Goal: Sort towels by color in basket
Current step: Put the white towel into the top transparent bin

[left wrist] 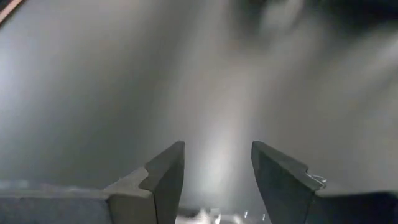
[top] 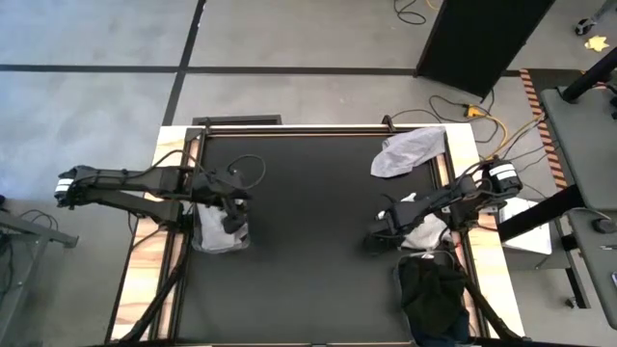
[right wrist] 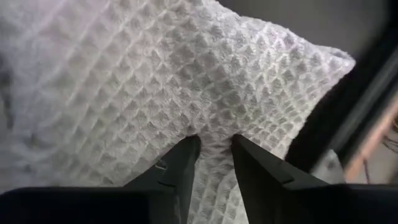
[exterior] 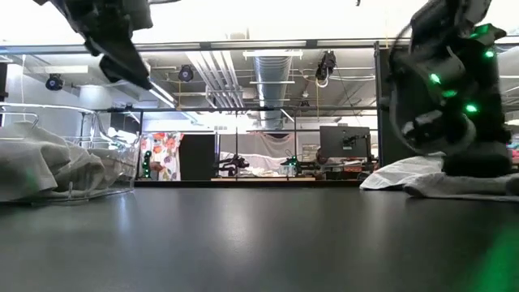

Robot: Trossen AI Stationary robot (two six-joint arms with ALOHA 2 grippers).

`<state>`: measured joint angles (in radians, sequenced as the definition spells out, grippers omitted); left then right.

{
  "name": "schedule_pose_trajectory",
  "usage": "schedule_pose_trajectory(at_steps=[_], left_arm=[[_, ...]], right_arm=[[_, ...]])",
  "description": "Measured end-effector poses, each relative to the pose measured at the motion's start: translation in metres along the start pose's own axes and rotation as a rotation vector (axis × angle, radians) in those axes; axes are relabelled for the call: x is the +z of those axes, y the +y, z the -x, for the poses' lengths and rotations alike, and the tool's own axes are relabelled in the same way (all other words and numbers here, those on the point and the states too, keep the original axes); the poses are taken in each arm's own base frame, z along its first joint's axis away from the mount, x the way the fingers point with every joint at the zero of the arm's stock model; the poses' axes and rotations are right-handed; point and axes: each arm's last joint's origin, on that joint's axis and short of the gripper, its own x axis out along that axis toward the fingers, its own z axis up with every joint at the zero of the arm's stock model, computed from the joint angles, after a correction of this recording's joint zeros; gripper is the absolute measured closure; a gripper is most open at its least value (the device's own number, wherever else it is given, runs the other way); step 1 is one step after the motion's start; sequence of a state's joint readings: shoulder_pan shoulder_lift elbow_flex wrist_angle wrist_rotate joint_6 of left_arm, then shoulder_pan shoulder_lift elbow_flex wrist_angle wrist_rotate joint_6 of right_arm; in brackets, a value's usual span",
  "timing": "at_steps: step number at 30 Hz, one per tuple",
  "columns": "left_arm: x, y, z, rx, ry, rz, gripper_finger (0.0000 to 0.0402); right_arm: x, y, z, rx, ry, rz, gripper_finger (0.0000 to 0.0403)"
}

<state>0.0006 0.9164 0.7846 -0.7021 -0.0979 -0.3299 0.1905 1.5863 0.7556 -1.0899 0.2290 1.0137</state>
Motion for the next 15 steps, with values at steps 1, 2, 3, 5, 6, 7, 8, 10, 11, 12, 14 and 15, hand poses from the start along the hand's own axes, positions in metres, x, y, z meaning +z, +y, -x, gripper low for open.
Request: schedule_pose_trajectory(at_steps=[1, 2, 3, 5, 6, 7, 8, 10, 11, 12, 14, 15], left_arm=[[0.002, -0.001, 0.000, -0.007, -0.019, -0.007, 0.0230], [0.004, -0.002, -0.001, -0.013, -0.038, -0.012, 0.0230], [0.006, -0.002, -0.002, -0.018, -0.055, -0.016, 0.0230], [0.010, -0.004, -0.003, -0.029, -0.086, -0.024, 0.0230], [0.012, -0.005, -0.005, -0.033, -0.099, -0.028, 0.0230], [0.014, -0.006, -0.006, -0.038, -0.115, -0.029, 0.0230], [0.017, -0.007, -0.008, -0.043, -0.131, -0.030, 0.0230], [0.021, -0.009, -0.014, -0.053, -0.161, -0.039, 0.0230], [0.024, -0.011, -0.017, -0.058, -0.172, -0.046, 0.0230], [0.026, -0.013, -0.021, -0.064, -0.188, -0.056, 0.0230], [0.032, -0.017, -0.029, -0.077, -0.218, -0.076, 0.0230], [0.034, -0.020, -0.034, -0.084, -0.233, -0.084, 0.0230]], right_arm=[[0.002, 0.003, 0.001, 0.027, -0.015, 0.009, 0.0299], [0.005, 0.005, 0.004, 0.057, -0.037, 0.012, 0.0302], [0.009, 0.010, 0.008, 0.096, -0.072, 0.002, 0.0305], [0.018, 0.018, 0.017, 0.172, -0.150, -0.022, 0.0310], [0.020, 0.020, 0.021, 0.187, -0.172, -0.018, 0.0313], [0.022, 0.021, 0.023, 0.194, -0.182, -0.003, 0.0315], [0.025, 0.023, 0.026, 0.216, -0.195, 0.004, 0.0317], [0.034, 0.032, 0.035, 0.315, -0.266, 0.001, 0.0319], [0.038, 0.035, 0.038, 0.361, -0.303, 0.007, 0.0319], [0.041, 0.038, 0.040, 0.400, -0.330, 0.016, 0.0318], [0.048, 0.045, 0.045, 0.491, -0.394, 0.029, 0.0315], [0.053, 0.048, 0.049, 0.538, -0.433, 0.033, 0.0314]])
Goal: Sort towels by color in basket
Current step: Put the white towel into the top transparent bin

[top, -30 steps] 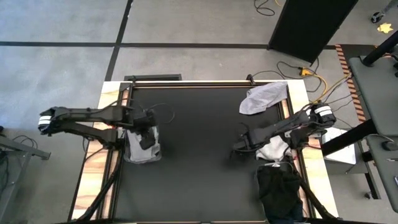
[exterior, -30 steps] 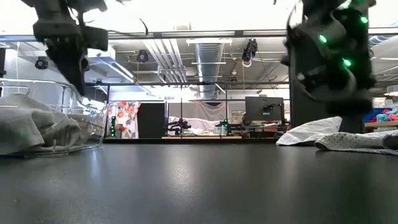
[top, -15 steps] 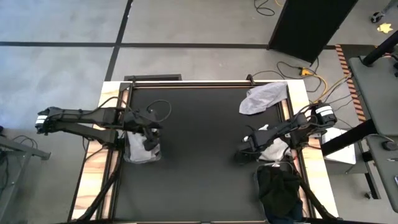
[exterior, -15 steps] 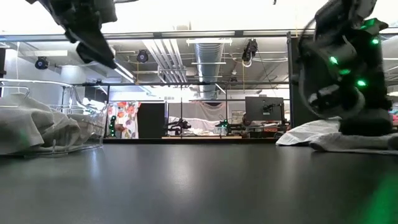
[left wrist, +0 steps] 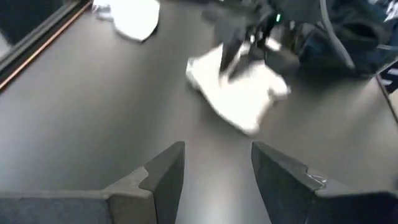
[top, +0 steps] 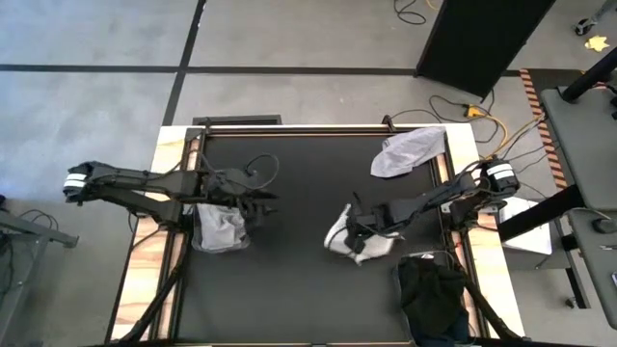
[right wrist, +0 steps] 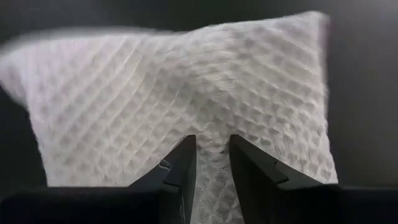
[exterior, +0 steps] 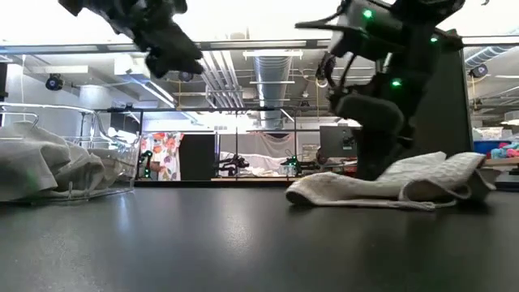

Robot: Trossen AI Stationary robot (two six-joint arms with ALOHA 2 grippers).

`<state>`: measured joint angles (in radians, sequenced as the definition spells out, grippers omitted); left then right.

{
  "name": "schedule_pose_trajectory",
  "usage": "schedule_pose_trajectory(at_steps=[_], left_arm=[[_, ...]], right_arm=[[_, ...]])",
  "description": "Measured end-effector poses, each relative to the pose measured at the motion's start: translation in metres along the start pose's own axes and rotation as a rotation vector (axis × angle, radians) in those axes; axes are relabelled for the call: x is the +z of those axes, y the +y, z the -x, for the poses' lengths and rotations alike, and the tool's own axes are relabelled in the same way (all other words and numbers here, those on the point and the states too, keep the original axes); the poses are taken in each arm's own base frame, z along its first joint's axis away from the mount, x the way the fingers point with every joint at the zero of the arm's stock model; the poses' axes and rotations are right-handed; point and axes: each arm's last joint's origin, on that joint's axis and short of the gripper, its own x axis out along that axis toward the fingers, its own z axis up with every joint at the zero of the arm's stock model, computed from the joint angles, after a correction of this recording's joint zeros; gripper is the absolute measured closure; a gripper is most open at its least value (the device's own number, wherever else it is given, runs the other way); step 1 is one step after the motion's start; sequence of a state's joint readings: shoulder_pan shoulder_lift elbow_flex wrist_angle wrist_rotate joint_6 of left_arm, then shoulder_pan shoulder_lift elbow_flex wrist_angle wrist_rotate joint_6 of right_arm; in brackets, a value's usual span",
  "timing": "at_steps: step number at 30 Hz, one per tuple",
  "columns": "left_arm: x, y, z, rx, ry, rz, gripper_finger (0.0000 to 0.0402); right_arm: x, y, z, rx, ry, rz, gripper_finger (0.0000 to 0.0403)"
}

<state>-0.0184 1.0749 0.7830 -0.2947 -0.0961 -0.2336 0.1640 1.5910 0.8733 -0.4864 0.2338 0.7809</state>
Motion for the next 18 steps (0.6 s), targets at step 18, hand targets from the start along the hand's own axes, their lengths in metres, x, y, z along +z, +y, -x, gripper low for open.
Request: schedule_pose_trajectory(at_steps=[18], left_arm=[[0.005, -0.047, -0.113, -0.108, -0.067, -0.163, 0.0230]], right_arm=[[0.012, 0.024, 0.074, 0.065, -0.433, 0.257, 0.0286]])
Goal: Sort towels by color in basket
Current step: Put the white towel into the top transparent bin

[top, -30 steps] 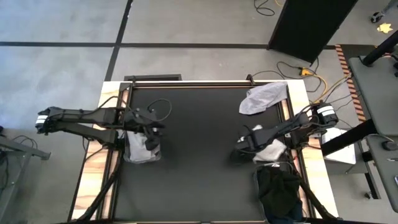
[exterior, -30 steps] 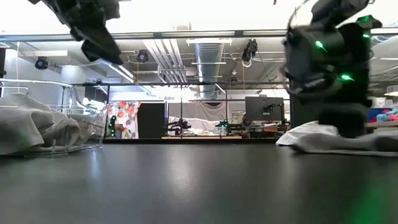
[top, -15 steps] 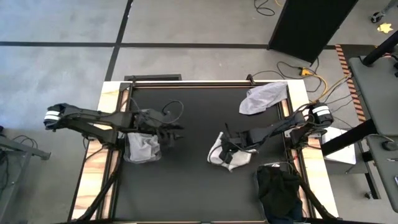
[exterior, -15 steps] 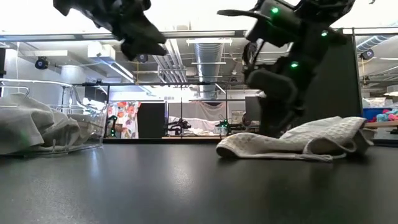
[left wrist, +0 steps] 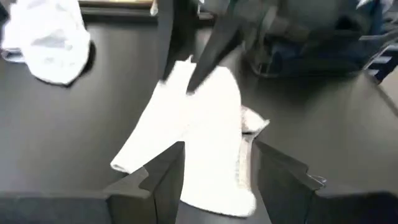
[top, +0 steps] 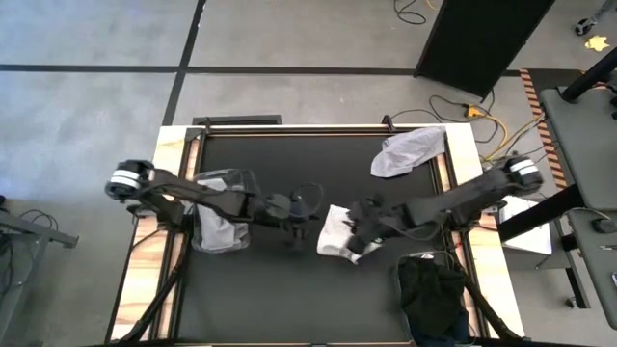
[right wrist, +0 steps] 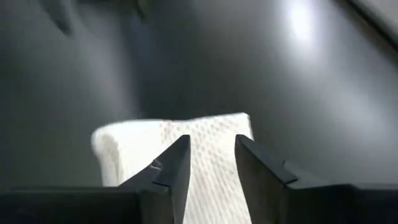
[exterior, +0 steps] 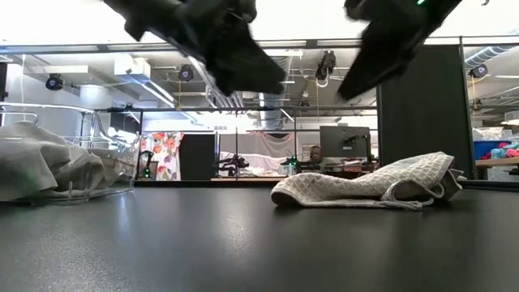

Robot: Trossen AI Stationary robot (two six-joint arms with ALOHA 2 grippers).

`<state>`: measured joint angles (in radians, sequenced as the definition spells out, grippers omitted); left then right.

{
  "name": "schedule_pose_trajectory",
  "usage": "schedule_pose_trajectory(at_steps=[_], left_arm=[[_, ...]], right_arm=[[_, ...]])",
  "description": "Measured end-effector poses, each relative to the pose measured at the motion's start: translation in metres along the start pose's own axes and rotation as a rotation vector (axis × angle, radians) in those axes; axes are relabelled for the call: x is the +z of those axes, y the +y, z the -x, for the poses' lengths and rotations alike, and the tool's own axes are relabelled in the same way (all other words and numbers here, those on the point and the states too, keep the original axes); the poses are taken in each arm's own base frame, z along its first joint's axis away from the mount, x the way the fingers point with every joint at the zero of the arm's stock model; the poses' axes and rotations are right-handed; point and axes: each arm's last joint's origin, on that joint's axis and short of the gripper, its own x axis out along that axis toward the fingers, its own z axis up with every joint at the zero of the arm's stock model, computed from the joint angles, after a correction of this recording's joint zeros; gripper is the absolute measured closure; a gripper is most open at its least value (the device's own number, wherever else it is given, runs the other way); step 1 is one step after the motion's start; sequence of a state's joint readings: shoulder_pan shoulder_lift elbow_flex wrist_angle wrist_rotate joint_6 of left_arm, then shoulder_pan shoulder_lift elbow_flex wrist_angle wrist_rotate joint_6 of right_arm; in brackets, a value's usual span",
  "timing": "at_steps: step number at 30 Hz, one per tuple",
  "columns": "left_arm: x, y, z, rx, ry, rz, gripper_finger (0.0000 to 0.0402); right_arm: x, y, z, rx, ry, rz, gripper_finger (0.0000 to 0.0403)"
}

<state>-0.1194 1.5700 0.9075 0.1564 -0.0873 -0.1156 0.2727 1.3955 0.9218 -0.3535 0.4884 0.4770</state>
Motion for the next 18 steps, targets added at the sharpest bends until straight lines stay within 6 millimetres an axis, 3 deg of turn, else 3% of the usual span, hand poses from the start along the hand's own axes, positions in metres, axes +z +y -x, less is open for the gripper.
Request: schedule_pose_trajectory(at_steps=[5, 9, 18], left_arm=[[0.014, -0.003, -0.038, -0.017, 0.048, -0.063, 0.0224], [0.024, -0.006, -0.073, -0.015, 0.050, -0.136, 0.0206], [0.012, -0.004, -0.154, -0.076, 0.100, -0.147, 0.0187]], right_arm=[[-0.015, 0.006, 0.060, -0.023, -0.049, 0.023, 0.0250], [-0.032, 0.014, 0.091, 0.027, -0.067, 0.047, 0.0219], [-0.061, 0.040, 0.131, 0.192, -0.114, 0.066, 0.0182]])
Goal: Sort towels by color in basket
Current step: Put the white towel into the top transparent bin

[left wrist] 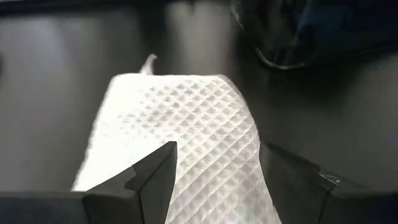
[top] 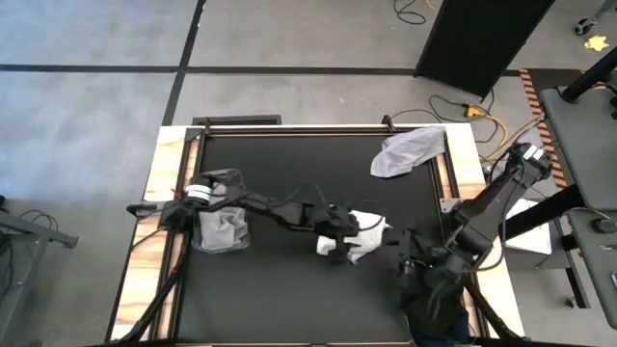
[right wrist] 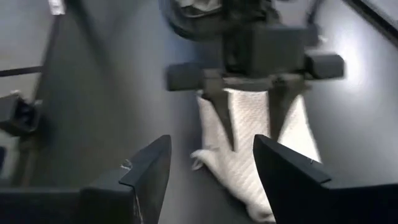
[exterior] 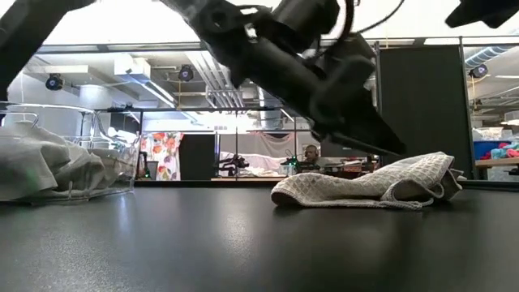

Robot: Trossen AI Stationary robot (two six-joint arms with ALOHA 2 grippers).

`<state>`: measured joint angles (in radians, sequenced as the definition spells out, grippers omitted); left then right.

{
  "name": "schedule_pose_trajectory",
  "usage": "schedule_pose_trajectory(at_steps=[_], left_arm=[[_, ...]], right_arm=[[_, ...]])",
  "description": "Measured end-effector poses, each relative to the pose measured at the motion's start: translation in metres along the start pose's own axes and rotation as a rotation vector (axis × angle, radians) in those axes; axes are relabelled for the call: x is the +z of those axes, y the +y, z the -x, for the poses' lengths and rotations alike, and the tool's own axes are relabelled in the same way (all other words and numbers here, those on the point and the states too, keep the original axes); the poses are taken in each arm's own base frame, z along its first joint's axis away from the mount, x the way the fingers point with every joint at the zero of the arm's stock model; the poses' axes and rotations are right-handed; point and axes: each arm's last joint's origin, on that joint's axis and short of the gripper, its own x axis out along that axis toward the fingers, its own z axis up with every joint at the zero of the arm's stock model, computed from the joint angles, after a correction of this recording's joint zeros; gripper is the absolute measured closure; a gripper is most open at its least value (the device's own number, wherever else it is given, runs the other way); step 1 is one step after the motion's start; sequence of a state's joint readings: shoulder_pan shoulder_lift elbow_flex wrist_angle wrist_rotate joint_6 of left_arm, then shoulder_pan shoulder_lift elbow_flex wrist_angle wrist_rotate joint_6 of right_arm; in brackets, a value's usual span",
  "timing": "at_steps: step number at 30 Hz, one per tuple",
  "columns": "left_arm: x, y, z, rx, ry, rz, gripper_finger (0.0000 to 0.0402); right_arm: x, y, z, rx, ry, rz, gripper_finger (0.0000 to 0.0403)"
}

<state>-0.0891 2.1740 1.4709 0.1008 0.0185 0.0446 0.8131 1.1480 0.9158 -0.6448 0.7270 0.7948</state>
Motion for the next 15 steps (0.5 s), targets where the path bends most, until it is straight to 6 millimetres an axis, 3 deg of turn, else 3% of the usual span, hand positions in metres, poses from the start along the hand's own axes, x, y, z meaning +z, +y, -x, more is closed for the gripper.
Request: schedule_pose_trajectory(at_steps=[8, 15], left_arm=[[-0.015, 0.015, -0.036, 0.026, 0.066, 0.020, 0.0187], [-0.030, 0.023, -0.044, 0.083, 0.130, 0.070, 0.0187]], right_arm=[[-0.018, 0.013, 0.006, 0.033, 0.024, -0.012, 0.0177], [-0.032, 0.011, 0.000, 0.001, 0.058, -0.016, 0.0173]])
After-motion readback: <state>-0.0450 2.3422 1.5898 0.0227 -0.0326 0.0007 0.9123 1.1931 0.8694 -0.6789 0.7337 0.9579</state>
